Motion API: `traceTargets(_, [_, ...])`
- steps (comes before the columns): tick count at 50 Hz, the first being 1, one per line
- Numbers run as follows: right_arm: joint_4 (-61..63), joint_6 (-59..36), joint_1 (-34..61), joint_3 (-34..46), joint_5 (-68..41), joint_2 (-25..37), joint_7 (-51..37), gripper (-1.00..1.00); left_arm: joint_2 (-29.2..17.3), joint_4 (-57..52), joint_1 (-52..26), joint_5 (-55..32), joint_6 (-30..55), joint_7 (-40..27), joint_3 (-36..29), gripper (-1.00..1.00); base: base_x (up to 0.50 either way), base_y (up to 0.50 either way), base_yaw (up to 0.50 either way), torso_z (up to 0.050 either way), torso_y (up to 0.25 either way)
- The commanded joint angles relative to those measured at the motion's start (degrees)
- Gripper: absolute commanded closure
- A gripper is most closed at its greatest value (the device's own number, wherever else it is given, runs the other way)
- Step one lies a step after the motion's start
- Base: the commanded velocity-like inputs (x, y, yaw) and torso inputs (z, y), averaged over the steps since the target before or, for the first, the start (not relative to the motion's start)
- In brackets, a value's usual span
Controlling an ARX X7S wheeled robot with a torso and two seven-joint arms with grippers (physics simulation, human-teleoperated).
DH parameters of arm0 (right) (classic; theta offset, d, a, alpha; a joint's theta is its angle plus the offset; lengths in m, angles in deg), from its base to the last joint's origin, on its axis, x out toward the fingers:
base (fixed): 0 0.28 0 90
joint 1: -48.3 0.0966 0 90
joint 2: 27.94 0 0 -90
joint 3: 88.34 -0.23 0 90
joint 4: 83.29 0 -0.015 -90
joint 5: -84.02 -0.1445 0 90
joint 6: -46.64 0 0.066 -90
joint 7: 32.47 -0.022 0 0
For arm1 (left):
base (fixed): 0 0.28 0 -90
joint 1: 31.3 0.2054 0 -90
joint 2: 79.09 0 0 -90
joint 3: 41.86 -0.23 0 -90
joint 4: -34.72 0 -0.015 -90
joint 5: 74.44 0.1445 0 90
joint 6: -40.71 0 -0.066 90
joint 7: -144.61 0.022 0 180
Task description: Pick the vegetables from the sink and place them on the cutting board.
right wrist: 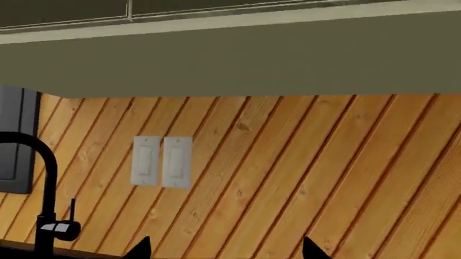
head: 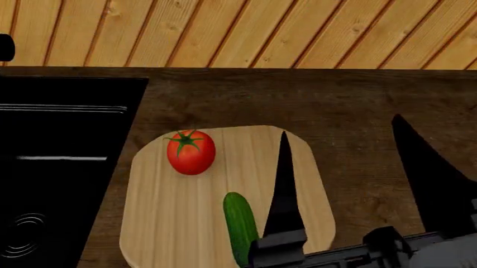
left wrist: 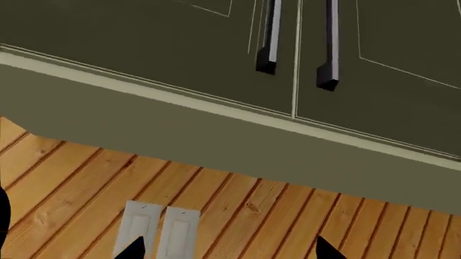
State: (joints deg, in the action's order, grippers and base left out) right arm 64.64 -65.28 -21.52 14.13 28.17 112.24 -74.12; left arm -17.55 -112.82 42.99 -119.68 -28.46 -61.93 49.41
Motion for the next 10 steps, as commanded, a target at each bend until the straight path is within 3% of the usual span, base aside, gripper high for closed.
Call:
traceTargets(1, [1.55, 17.79, -4.89, 4.05, 12.5, 4.95, 0.63, -1.0, -9.89, -2.44, 8.02, -7.6, -23.84, -1.27, 2.99, -1.0, 0.0, 0.0, 0.0, 0.0, 0.0])
traceTargets(3, [2.03, 21.23, -4.58, 6.35, 14.39, 7.38, -0.95, -1.0, -16.17, -2.43, 9.1, -6.82, -31.56, -5.14, -0.62, -1.0, 0.0, 0.0, 0.0, 0.0, 0.0])
traceTargets(7, [2.05, 32.95, 5.67, 25.07, 19.22, 19.4, -12.05, -1.0, -26.91, -2.42, 10.71, -3.03, -44.79, -12.26, -7.0, -1.0, 0.0, 0.0, 0.0, 0.0, 0.0])
traceTargets(10, [2.05, 36.39, 14.09, 35.97, 21.03, 22.98, -16.58, -1.0, -33.43, -2.42, 10.95, 1.67, -53.28, -17.04, -12.37, -1.0, 0.0, 0.0, 0.0, 0.0, 0.0])
